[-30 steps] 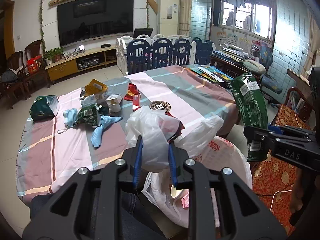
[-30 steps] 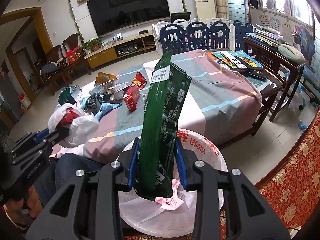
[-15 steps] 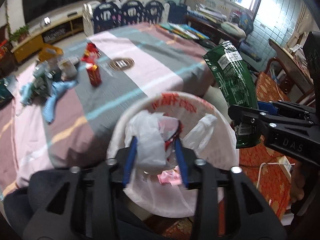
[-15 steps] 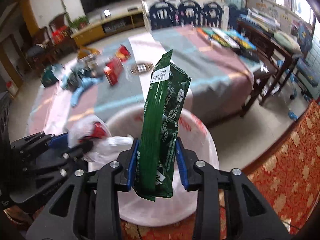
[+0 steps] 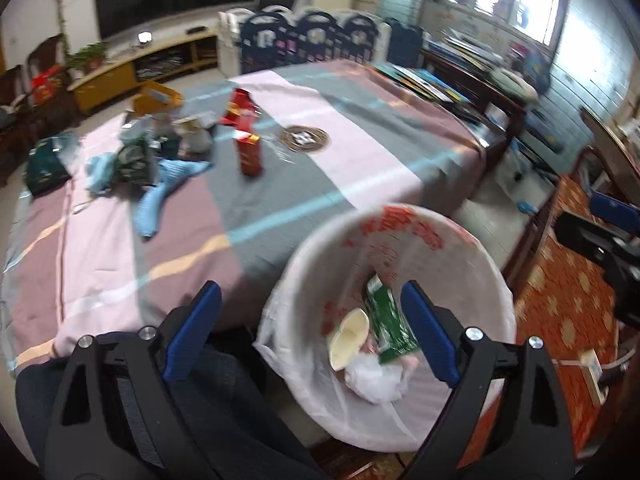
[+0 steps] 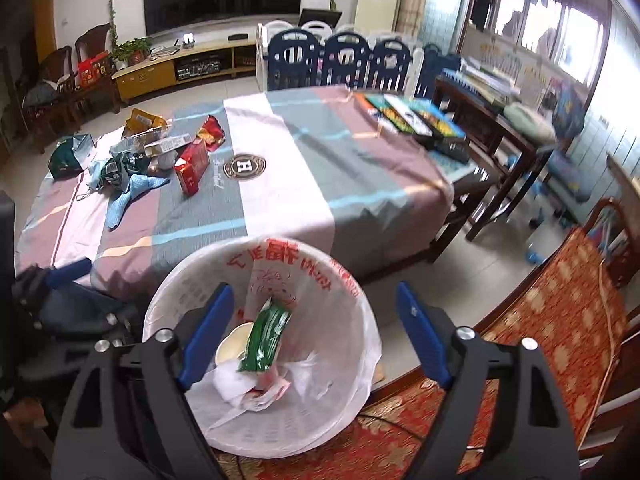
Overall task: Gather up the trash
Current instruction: 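Carry the white bag and green packet over the wastebasket and release both, then reach to the table and grasp the blue cloth with the right gripper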
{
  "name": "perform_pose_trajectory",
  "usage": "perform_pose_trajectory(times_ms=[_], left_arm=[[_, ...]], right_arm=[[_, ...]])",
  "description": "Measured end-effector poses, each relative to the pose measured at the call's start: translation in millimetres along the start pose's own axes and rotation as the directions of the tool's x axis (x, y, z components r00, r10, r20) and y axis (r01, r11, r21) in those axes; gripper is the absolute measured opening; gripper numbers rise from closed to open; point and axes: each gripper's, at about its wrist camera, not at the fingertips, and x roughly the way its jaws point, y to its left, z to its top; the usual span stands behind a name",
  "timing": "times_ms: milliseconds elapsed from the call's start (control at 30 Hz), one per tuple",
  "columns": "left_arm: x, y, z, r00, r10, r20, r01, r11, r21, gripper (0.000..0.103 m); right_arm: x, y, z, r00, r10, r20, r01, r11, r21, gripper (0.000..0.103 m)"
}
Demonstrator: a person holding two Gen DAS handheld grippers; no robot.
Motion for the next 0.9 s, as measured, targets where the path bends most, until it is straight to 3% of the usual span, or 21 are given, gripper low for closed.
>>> perform_pose_trajectory(times_ms=[100,233,333,400,433,533,633,700,800,867,900], left_arm=[[-4,10,0,0.999,0.029,0.029,-0.028,0.999,-0.037,0.092],[-1,17,-1,0.999,0.037,0.014,-0.037,0.999,-0.036,0.092],[2,25,-4,0.996,0.087,0.024,-0.086,0.996,-0.038,0.092],[-2,34,-6,0.99,0.128,0.057,-0.125,0.99,-0.058,0.092],[-6,38,-6,0.985,0.148,0.086,-0.142,0.987,-0.074,0.092],[-22,54,-8,0.962,0.203,0.185,-0.18,0.974,-0.135,0.092],[-37,67,-10,0.933,0.228,0.28,-0.186,0.968,-0.171,0.092],[-46,77,-13,0.909,0.247,0.335,-0.184,0.961,-0.208,0.095],[-54,95,-14,0.902,0.254,0.349,-0.166,0.951,-0.262,0.1],[-52,102,-12,0.89,0.342,0.3,-0.267,0.927,-0.265,0.1],[-50,104,-11,0.87,0.411,0.273,-0.346,0.902,-0.257,0.1]], right_arm=[[-3,3,1,1.0,-0.004,0.009,0.004,1.0,-0.017,0.083],[-2,5,1,1.0,0.009,0.005,-0.009,1.0,-0.024,0.083],[-5,2,0,0.999,0.037,0.01,-0.037,0.999,-0.003,0.083],[-12,-1,0,0.995,0.071,0.063,-0.073,0.997,0.029,0.083],[-19,-4,1,0.99,0.09,0.107,-0.096,0.994,0.053,0.083],[-41,-11,1,0.95,0.137,0.28,-0.178,0.976,0.123,0.1],[-48,-10,-2,0.92,0.121,0.371,-0.2,0.963,0.182,0.1],[-45,-8,-2,0.917,0.111,0.383,-0.21,0.951,0.227,0.1],[-34,-3,4,0.933,0.116,0.342,-0.215,0.939,0.268,0.101],[-22,4,9,0.941,0.161,0.297,-0.247,0.928,0.279,0.101],[-18,9,11,0.941,0.174,0.29,-0.258,0.924,0.282,0.101]])
